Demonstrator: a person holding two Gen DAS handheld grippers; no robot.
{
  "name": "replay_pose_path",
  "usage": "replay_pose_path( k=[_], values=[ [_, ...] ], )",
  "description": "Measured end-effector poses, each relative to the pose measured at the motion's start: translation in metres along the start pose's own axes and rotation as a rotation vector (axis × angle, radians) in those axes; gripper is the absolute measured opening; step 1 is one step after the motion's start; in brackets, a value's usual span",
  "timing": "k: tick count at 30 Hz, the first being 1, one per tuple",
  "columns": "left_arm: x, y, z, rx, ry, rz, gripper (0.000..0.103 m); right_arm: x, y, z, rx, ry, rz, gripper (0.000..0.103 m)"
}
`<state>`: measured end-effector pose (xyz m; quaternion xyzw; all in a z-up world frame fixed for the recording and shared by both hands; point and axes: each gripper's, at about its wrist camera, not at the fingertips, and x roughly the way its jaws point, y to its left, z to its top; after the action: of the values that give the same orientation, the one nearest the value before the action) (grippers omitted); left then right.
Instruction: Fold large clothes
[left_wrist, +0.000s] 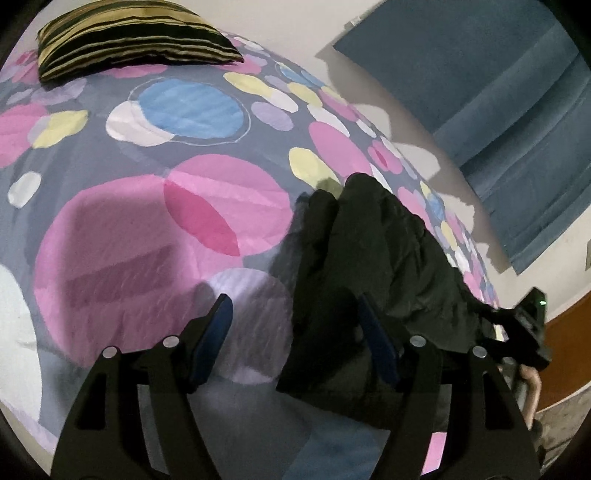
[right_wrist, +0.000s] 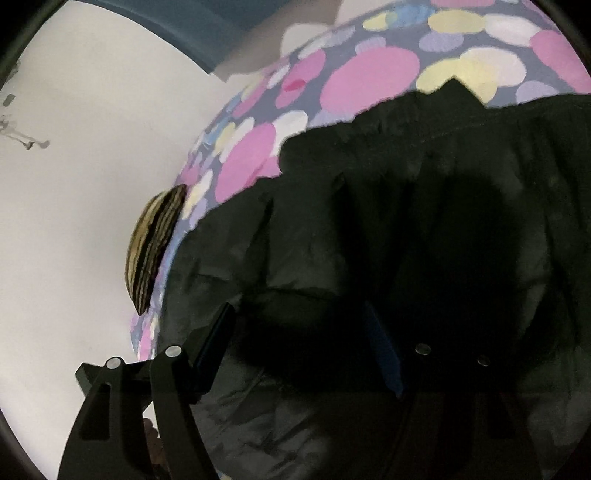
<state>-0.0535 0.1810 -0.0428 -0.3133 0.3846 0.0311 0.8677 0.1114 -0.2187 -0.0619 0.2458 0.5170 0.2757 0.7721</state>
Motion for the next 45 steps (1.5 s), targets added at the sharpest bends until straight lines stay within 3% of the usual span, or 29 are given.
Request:
replay_pose_path(
  k=[6, 9, 14, 19, 23, 28, 34, 38, 42, 45],
  values=[
    [0.011, 0.0, 0.008, 0.02, 0.024, -0.003, 0.07, -0.03, 0.025, -0.027, -0.091, -0.042, 0.038, 0.07],
    [0.016, -0.006, 0.014, 0.051, 0.03, -0.006, 0.07, -0.019, 0.022, -0.042, -0.088, 0.025, 0.02, 0.071],
    [0.029, -0.018, 0.025, 0.115, 0.067, -0.023, 0.07, -0.001, 0.008, -0.048, -0.099, 0.037, 0.006, 0.071],
    [0.041, -0.021, 0.034, 0.125, 0.129, -0.056, 0.07, -0.022, 0.02, -0.053, -0.112, -0.012, 0.003, 0.071],
    [0.046, -0.023, 0.041, 0.156, 0.13, -0.049, 0.07, -0.043, 0.034, -0.073, -0.168, -0.051, 0.004, 0.071],
    [0.062, -0.021, 0.048, 0.159, 0.174, -0.082, 0.07, -0.024, 0.014, -0.089, -0.148, 0.043, 0.009, 0.071],
    [0.083, -0.022, 0.054, 0.177, 0.246, -0.108, 0.077, -0.024, 0.005, -0.088, -0.128, 0.047, 0.04, 0.071],
    [0.099, -0.014, 0.059, 0.15, 0.306, -0.164, 0.083, -0.028, 0.005, -0.09, -0.139, 0.039, 0.041, 0.071],
    [0.103, -0.01, 0.062, 0.12, 0.312, -0.213, 0.09, -0.033, 0.002, -0.093, -0.135, 0.041, 0.052, 0.071],
    [0.102, -0.019, 0.059, 0.166, 0.315, -0.199, 0.09, -0.033, 0.002, -0.093, -0.136, 0.039, 0.052, 0.071]
  ],
)
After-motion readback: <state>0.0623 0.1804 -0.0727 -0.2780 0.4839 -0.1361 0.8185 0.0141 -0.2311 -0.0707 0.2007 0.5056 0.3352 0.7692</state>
